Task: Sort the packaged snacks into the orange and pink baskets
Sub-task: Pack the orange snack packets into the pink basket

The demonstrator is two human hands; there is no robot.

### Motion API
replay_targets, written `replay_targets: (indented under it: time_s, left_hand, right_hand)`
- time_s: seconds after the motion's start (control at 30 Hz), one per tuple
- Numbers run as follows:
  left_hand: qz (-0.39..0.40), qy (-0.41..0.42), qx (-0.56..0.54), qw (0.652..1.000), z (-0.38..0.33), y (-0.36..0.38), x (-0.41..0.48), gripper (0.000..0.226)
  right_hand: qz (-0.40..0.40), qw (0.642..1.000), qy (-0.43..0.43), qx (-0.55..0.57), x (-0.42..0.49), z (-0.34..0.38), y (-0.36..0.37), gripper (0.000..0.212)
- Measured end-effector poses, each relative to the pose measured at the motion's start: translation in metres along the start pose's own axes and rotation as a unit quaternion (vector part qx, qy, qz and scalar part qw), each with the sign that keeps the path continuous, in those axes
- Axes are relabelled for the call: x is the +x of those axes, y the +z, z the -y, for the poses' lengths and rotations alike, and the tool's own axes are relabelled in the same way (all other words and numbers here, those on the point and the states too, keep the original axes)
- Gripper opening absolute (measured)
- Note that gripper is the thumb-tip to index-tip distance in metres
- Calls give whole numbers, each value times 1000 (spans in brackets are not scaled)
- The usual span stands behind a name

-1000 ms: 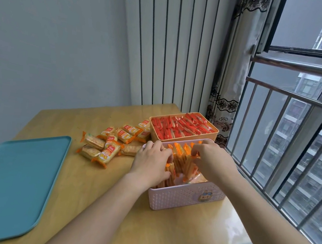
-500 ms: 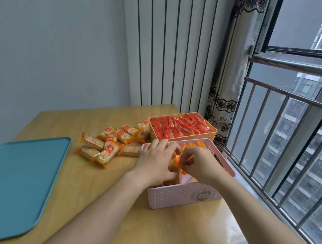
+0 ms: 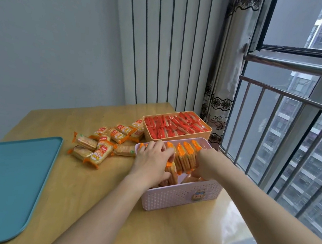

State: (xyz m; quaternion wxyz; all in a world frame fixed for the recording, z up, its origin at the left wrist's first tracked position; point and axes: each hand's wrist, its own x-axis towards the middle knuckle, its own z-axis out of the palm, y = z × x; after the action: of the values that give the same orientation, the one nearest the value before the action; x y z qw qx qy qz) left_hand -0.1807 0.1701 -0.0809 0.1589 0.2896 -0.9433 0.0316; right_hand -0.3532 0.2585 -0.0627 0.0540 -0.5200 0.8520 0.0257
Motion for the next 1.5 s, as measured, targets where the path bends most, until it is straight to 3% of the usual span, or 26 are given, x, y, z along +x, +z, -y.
replay_targets:
  time_s: [0.1, 0.4, 0.53, 0.8, 0.9, 1.0, 1.1, 1.17, 1.27, 1.33, 1.43, 1.5]
  left_hand:
    - [-2, 0, -5, 1000, 1, 2, 0, 35]
    - [-6, 1, 3, 1000, 1, 5, 1, 35]
    - [-1, -7, -14, 1000, 1, 5, 2, 34]
    - [1, -14, -37, 999, 4, 7, 2, 36]
    - [5, -18, -51, 999, 4, 5, 3, 37]
    - [7, -27, -80, 996, 2, 2, 2, 53]
    - [-15, 18, -55, 998, -1, 0, 0, 64]
    - [-21, 62, -20, 998, -3, -2, 1, 61]
    - [-8, 80, 2, 997, -5, -4, 4, 54]
    - [5, 76, 19, 997, -7, -3, 9, 54]
    - [7, 70, 43, 997, -13, -4, 15, 55]
    - [1, 64, 51, 997, -16, -2, 18, 50]
  right_hand:
    - [51, 998, 29, 3, 3, 12, 0, 53]
    - [73, 997, 34, 16, 4, 16, 3, 47]
    - [28, 998, 16, 46, -1, 6, -5, 15]
    - [-77, 977, 50, 192, -7, 11, -12, 26]
    - [-54, 958, 52, 275, -10, 20, -9, 34]
    - [-10, 930, 56, 364, -14, 26, -8, 45]
    - [11, 884, 85, 460, -19, 24, -14, 28]
    - [38, 874, 81, 478, -23, 20, -21, 25]
    - [55, 884, 50, 462, -27, 15, -28, 30]
    - [9, 910, 28, 413, -23, 7, -28, 28]
    - [-47, 975, -18, 216, -25, -6, -35, 20]
    - [25, 992, -36, 115, -31, -10, -39, 17]
